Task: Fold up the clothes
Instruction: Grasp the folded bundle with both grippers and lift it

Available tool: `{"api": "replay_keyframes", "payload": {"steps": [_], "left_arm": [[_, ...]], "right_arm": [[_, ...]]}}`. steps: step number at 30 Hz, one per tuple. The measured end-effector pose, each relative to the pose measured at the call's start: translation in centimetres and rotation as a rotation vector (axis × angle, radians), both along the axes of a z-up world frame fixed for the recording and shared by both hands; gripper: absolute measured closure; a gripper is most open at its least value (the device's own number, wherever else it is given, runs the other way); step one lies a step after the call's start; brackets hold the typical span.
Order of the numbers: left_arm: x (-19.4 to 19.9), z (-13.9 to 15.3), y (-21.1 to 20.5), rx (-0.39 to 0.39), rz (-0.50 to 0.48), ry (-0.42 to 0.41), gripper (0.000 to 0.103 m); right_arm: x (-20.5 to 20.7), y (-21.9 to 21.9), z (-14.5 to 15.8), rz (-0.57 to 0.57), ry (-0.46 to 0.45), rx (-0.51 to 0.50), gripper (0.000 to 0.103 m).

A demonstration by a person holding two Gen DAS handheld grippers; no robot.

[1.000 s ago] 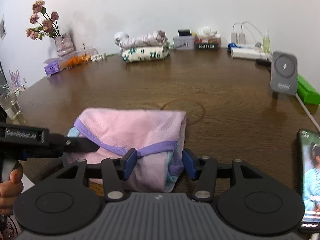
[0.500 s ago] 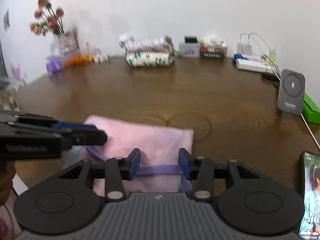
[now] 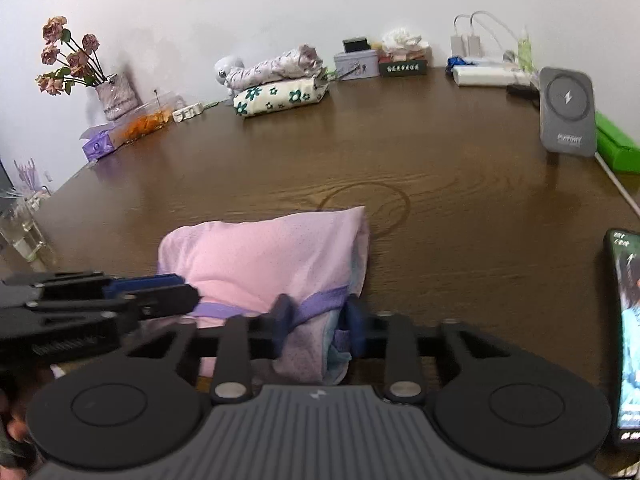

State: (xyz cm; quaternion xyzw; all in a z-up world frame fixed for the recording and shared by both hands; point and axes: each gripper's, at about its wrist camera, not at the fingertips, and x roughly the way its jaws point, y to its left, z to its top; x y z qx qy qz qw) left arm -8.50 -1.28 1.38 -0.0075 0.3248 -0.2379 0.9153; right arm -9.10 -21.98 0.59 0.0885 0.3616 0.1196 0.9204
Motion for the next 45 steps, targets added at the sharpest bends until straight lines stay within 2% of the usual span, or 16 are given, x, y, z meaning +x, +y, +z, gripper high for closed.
{"api": "replay_keyframes", "payload": {"steps": [2,4,5,6,11,13,17,20,25,28,29,32,35,37,40,45], "left_arm": [[-0.1,0.3,0.4,-0.015,-0.003,0.014,0.083],[-0.4,1.2,1.9,-0.083,0.014,0.029,0.071],[-0.5,1.7,2.9,-0.13,0.049,0.023,0.058],[-0.5,2.1,3.9,-0.172,0.097,0.02,0.05],[1.5,2.2,5.3,-0.237,0.283,0.077,0.05],[1.9,1.9,4.2,-0.205,0.298,0.086,0.05],[1.8,1.1,2.2,-0.107,0.252,0.1,0.05],[1.7,0.6,2.0,-0.105,0.244,0.127,0.05],[1.0,0.4,1.6,-0.066,0.216,0.116,0.051],[0.4,0.2,0.7,-0.01,0.176,0.084,0.059],[0.3,0.2,0.4,-0.007,0.158,0.082,0.071],[0.0,0.1,0.2,-0.004,0.139,0.073,0.074],[0.1,0.0,0.3,-0.03,0.127,0.086,0.087],[0.2,0.0,0.5,-0.049,0.122,0.097,0.089],[0.6,0.0,0.7,-0.067,0.12,0.104,0.092],[0.7,0.6,0.9,-0.074,0.116,0.09,0.095]], "right_arm": [[-0.3,0.3,0.1,-0.004,0.002,-0.012,0.079],[-0.8,-0.1,0.7,-0.006,-0.01,0.009,0.071],[-1.1,-0.6,1.2,-0.011,-0.026,0.026,0.061],[-1.4,-1.0,1.6,-0.016,-0.043,0.042,0.05],[0.4,-1.9,1.9,-0.074,-0.049,0.051,0.05],[1.2,-1.3,1.5,-0.071,-0.041,0.026,0.052],[1.6,0.1,0.3,-0.034,-0.024,-0.018,0.052],[0.9,0.6,-0.2,-0.022,-0.032,-0.044,0.053],[-0.3,1.4,-0.5,0.002,-0.072,-0.099,0.053],[-0.5,1.7,-0.6,0.001,-0.09,-0.119,0.056],[-0.7,1.9,-0.6,0.006,-0.093,-0.121,0.06],[-1.0,2.1,-0.5,0.021,-0.099,-0.119,0.07],[-1.1,2.2,-0.5,0.033,-0.105,-0.121,0.076],[-1.1,2.4,-0.3,0.047,-0.101,-0.111,0.085],[-1.1,2.8,-0.1,0.056,-0.102,-0.133,0.089],[-0.6,1.5,0.7,0.04,-0.084,-0.049,0.094]]}}
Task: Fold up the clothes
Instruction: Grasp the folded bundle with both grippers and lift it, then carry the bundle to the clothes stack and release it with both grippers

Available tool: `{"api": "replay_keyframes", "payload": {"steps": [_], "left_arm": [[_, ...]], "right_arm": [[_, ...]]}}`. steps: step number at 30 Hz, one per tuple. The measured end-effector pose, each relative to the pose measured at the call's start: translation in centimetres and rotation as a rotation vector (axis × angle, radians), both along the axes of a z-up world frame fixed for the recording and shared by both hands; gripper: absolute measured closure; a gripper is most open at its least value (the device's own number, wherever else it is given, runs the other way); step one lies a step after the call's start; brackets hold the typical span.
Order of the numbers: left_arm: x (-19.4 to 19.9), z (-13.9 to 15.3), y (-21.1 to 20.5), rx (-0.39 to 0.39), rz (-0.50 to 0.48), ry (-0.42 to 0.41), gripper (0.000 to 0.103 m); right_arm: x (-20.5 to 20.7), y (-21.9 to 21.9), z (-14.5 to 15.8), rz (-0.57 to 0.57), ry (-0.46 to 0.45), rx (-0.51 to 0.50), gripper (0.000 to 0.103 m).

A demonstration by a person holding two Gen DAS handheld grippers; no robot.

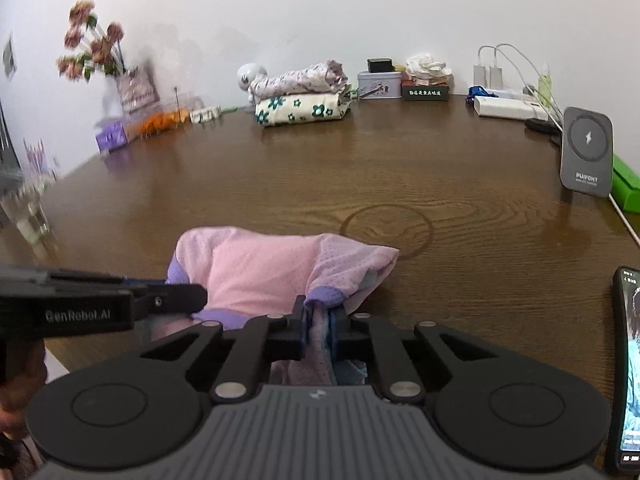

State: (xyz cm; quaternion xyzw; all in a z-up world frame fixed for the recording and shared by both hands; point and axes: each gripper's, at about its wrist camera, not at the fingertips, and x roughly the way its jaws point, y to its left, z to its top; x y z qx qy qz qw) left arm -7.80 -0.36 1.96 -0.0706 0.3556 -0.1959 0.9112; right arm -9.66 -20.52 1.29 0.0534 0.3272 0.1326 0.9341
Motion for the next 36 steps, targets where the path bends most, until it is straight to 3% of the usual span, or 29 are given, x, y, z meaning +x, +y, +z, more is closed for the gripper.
{"api": "replay_keyframes", "payload": {"steps": [6,9,13,19,23,28,34,36], "left_arm": [[1.4,1.6,0.3,0.005,-0.02,-0.074,0.095],[3.5,2.9,1.1,-0.004,-0.026,-0.098,0.095],[7.4,6.2,2.4,0.006,-0.025,-0.191,0.095],[17.8,12.3,5.1,0.007,-0.004,-0.311,0.095],[26.6,15.2,6.3,0.006,0.024,-0.318,0.096],[37.6,14.7,7.4,0.046,0.054,-0.279,0.095],[46.7,7.8,9.2,0.061,0.125,-0.118,0.094],[47.3,5.8,9.9,0.058,0.154,-0.125,0.079]], "right_arm": [[1.3,0.4,1.7,0.003,-0.033,-0.023,0.094],[2.9,1.2,3.4,0.007,-0.06,-0.04,0.095],[6.9,2.6,6.8,0.022,-0.127,-0.069,0.095],[16.8,5.2,12.5,0.048,-0.233,-0.08,0.095],[25.6,6.7,15.2,0.04,-0.268,-0.051,0.095],[37.9,8.9,15.5,0.043,-0.224,-0.005,0.095],[47.9,9.7,10.3,0.037,-0.102,-0.015,0.095],[49.2,9.3,7.9,0.018,-0.081,-0.018,0.088]]}}
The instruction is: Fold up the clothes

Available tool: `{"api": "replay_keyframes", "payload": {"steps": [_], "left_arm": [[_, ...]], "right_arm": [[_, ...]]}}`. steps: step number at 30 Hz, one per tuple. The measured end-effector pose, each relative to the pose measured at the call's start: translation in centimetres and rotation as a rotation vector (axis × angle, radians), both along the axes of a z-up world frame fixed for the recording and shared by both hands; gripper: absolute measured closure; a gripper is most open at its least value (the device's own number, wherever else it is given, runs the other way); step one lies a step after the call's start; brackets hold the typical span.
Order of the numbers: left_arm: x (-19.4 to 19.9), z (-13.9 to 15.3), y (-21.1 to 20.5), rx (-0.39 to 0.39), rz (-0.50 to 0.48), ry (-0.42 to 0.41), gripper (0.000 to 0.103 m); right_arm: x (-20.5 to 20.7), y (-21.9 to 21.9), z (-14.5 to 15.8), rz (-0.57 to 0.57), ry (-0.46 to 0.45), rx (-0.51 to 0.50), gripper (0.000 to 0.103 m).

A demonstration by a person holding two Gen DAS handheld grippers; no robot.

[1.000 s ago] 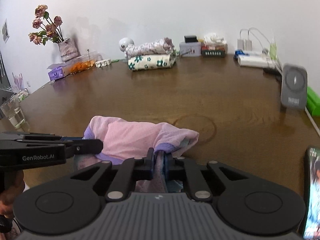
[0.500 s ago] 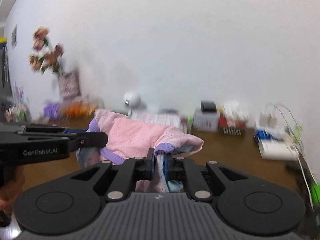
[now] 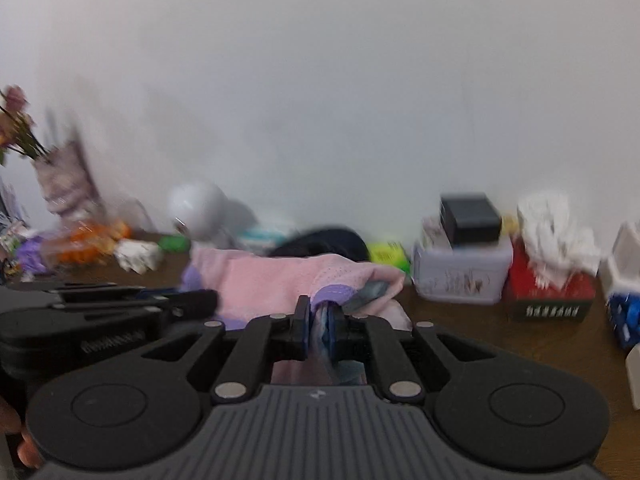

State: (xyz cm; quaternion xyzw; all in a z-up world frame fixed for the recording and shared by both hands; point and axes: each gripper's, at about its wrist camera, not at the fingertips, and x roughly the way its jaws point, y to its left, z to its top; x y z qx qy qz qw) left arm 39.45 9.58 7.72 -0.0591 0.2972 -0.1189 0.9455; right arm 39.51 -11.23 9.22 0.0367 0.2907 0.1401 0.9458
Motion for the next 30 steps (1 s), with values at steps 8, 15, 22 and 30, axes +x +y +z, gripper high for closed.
{"api": "replay_keyframes", "payload": {"steps": [8,15,22,30], "left_arm": [[-3.1,2.0,2.4,-0.075,0.064,-0.087,0.049],[-13.7,5.1,0.3,0.052,0.153,-0.153,0.031],[-26.7,2.9,-3.6,0.082,0.12,-0.102,0.012],[-36.4,-4.3,-6.7,0.127,0.168,0.051,0.008]], "right_arm": [[-3.3,-2.2,-0.3,-0.117,-0.132,-0.011,0.037],[-12.5,-3.5,3.2,-0.172,-0.241,0.032,0.023],[-24.8,-5.2,3.3,-0.164,-0.19,0.009,0.0],[-36.1,-6.2,-5.1,-0.128,-0.025,-0.143,0.0]]}}
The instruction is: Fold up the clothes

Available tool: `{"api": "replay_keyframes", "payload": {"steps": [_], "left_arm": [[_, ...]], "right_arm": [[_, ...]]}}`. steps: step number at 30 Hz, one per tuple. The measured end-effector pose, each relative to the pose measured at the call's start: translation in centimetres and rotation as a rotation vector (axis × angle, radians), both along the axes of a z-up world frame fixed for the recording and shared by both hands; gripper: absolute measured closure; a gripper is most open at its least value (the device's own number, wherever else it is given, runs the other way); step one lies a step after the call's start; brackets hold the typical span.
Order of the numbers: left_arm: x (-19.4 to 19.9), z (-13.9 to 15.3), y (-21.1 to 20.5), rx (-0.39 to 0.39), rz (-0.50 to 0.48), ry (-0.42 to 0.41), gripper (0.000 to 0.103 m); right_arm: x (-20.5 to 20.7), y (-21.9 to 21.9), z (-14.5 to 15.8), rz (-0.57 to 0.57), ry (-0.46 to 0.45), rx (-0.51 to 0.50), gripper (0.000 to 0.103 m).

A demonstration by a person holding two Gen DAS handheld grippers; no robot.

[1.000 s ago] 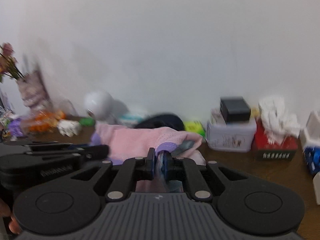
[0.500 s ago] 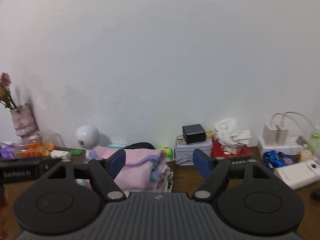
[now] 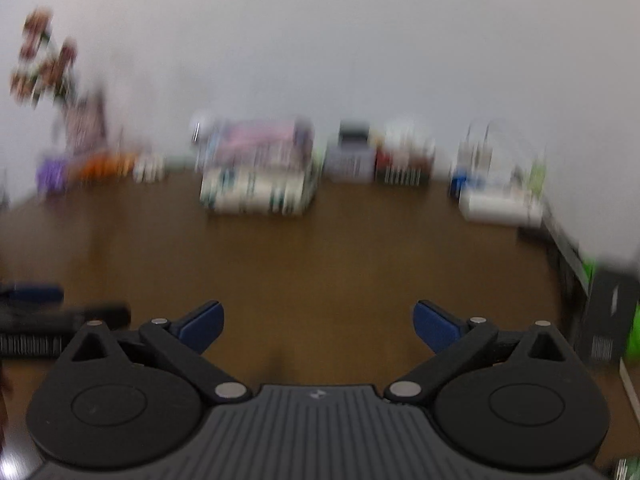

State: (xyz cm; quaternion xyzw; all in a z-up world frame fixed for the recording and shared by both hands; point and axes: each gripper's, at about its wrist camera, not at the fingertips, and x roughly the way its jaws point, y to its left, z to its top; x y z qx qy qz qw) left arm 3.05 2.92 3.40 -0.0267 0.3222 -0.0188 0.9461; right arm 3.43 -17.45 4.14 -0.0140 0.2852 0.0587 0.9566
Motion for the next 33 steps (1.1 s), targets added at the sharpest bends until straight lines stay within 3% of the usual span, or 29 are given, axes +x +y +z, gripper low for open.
{"api": "replay_keyframes", "payload": {"steps": [2,6,13,15,19,33], "left_arm": [[-1.2,-1.0,-0.7,0.019,0.002,0.005,0.008],[-2.2,-2.1,-2.1,0.007,0.006,0.036,0.008],[-3.1,-3.0,-2.7,0.08,0.02,0.027,0.007],[-3.0,-3.2,-2.6,0.081,0.027,0.03,0.0],[-2.8,-3.3,-2.6,0.082,0.032,0.032,0.0],[-2.9,-3.4,-2.6,0.08,0.018,0.028,0.0]], "right_arm": [[-1.2,-0.1,-2.0,-0.022,0.083,-0.023,0.0],[-3.2,0.0,-3.6,-0.032,0.028,-0.002,0.0],[-3.1,-0.8,-4.1,-0.086,0.06,0.048,0.0],[-2.9,-1.0,-4.4,-0.092,0.072,0.046,0.0],[-2.2,-0.1,-4.9,-0.092,0.112,-0.011,0.0],[-2.5,-0.1,-4.8,-0.102,0.117,0.0,0.0]]}}
